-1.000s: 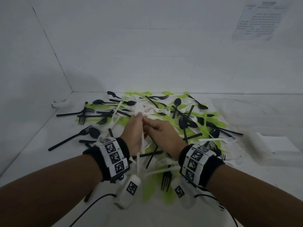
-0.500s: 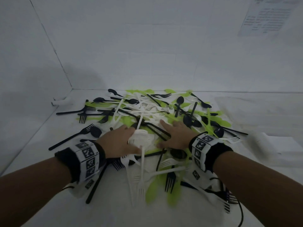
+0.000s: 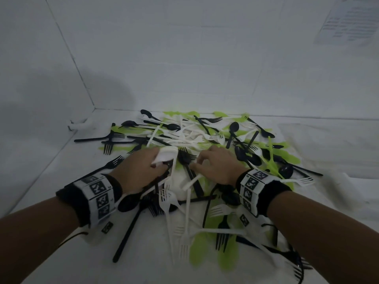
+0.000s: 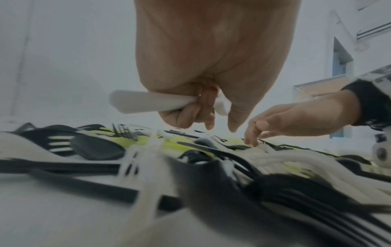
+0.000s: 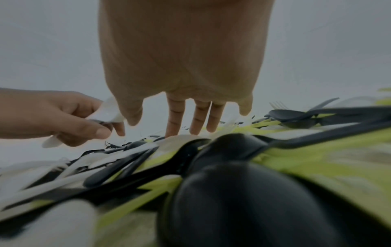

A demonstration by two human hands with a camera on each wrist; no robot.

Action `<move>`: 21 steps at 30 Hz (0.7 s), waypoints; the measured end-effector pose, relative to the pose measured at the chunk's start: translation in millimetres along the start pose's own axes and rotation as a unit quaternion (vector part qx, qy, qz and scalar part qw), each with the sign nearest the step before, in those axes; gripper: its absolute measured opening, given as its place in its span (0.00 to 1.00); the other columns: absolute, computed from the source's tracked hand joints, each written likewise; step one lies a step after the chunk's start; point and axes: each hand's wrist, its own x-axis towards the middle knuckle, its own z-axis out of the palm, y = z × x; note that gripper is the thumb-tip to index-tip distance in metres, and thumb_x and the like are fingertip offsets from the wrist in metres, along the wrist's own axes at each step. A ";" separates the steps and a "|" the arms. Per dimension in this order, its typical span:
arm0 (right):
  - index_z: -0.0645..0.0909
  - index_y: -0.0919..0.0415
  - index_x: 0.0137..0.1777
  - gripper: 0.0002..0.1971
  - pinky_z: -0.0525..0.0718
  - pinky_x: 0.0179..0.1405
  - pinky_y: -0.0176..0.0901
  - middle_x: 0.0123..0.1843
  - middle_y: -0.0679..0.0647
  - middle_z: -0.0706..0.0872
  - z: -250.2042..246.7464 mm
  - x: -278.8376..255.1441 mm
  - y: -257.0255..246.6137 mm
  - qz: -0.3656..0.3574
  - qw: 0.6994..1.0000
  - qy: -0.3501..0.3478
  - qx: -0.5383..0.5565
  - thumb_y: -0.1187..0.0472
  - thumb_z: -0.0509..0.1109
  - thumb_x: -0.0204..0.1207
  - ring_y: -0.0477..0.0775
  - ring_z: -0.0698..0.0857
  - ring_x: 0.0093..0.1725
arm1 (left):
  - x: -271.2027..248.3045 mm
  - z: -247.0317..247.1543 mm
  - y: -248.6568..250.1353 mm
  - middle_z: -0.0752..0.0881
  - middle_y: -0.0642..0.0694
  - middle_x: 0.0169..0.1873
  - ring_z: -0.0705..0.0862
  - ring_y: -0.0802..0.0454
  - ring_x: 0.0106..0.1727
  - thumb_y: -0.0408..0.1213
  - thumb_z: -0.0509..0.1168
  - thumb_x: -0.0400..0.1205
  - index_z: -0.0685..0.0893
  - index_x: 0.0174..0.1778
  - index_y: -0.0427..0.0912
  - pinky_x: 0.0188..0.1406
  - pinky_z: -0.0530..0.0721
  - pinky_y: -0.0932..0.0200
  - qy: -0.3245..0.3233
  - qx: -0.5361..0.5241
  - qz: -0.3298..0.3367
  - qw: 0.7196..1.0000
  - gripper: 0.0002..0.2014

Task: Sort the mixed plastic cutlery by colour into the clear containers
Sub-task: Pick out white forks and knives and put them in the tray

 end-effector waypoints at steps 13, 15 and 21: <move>0.62 0.37 0.86 0.30 0.66 0.81 0.68 0.88 0.61 0.59 10.9 60.2 -61.6 -0.081 0.990 -0.110 -0.045 0.51 0.60 0.83 0.70 0.60 0.84 | 22.2 4.6 -30.1 0.86 0.55 0.56 0.84 0.51 0.54 0.57 0.63 0.85 0.82 0.62 0.55 0.40 0.73 0.62 -0.145 0.069 -0.068 0.985 0.14; 0.71 0.40 0.80 0.26 0.68 0.78 0.68 0.85 0.59 0.64 9.8 63.4 -68.3 -0.072 0.989 -0.107 -0.077 0.47 0.56 0.82 0.69 0.65 0.81 | 18.4 -1.6 -31.3 0.85 0.56 0.46 0.82 0.59 0.44 0.61 0.64 0.84 0.81 0.50 0.54 0.36 0.73 0.64 -0.137 0.046 -0.071 0.987 0.14; 0.81 0.46 0.51 0.08 0.81 0.55 0.54 0.53 0.53 0.85 5.7 73.6 -64.4 -0.083 0.996 0.001 -0.016 0.57 0.61 0.79 0.61 0.84 0.53 | -10.4 -33.2 -60.0 0.87 0.61 0.44 0.84 0.66 0.43 0.53 0.69 0.85 0.81 0.55 0.57 0.40 0.80 0.69 -0.024 -0.035 -0.043 0.998 0.08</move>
